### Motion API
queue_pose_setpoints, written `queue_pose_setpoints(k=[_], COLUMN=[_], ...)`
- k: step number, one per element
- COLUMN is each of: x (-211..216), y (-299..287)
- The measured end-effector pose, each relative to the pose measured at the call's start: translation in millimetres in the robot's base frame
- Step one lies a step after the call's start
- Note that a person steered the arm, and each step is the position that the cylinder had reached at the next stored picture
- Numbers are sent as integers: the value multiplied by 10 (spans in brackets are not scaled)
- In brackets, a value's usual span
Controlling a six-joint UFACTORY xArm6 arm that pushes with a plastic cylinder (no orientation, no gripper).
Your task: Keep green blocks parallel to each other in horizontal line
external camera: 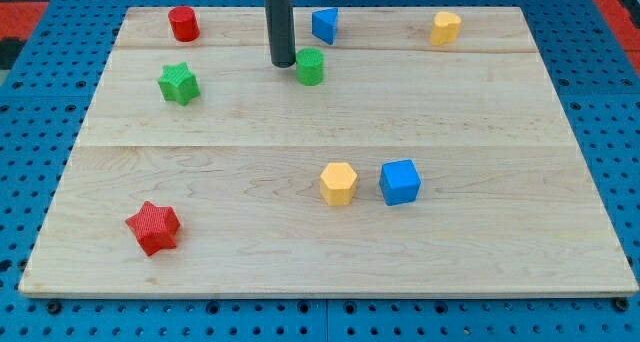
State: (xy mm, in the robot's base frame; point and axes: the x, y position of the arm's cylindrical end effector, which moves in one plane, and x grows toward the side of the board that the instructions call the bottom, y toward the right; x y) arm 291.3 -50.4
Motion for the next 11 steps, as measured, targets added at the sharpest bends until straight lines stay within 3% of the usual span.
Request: queue_pose_setpoints(k=[1,3,4,5,6,7,8,9,10,11], x=[13,769,563,840,1077,1090,576,67,164,509], y=[295,1355,877,768,937,1662,1249,180,-829,-1278])
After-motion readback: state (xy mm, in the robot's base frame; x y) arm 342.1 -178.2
